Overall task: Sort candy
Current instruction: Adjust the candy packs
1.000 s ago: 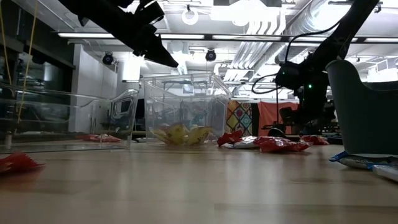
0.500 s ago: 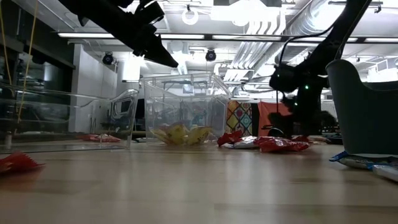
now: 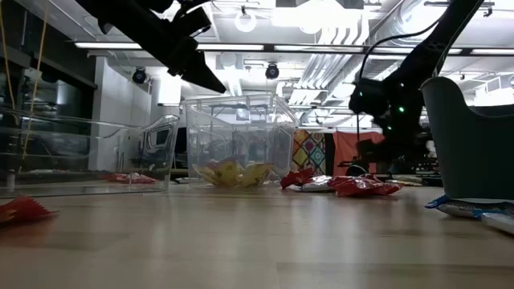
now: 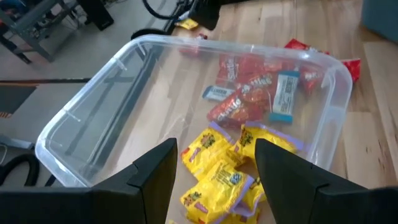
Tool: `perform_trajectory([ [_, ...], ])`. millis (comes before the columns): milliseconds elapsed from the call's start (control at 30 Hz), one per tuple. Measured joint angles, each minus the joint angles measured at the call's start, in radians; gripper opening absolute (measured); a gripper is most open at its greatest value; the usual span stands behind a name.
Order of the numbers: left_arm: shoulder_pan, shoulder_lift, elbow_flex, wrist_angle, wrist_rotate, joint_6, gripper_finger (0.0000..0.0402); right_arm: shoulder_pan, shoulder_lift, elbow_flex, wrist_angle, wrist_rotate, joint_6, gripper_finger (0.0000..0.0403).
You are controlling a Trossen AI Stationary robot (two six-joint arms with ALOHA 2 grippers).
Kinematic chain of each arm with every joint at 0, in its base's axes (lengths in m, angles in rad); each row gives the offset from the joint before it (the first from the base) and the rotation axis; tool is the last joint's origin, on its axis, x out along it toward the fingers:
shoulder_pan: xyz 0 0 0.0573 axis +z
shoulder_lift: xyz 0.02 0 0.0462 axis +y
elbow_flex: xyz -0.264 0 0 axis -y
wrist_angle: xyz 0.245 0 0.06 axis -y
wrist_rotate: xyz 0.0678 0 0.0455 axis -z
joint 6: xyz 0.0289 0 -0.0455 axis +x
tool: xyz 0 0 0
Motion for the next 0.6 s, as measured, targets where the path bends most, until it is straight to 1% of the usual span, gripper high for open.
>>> perform_trajectory([
  [67,0.000,0.000,0.000,-0.001,-0.007,0.000,0.0205,-0.001,0.001,-0.001,-0.054,0.056,0.065,0.0199],
  [200,0.000,0.000,0.000,0.000,-0.016,0.007,0.0205,-0.007,0.001,-0.001,-0.026,0.129,0.118,0.0199],
  [433,0.000,0.000,0.000,0.001,-0.016,0.008,0.0205,-0.043,0.041,-0.001,-0.005,0.133,0.128,0.0199],
  [600,0.000,0.000,0.000,0.000,-0.017,0.008,0.0205,-0.075,0.118,-0.001,0.039,0.111,0.154,0.0199],
])
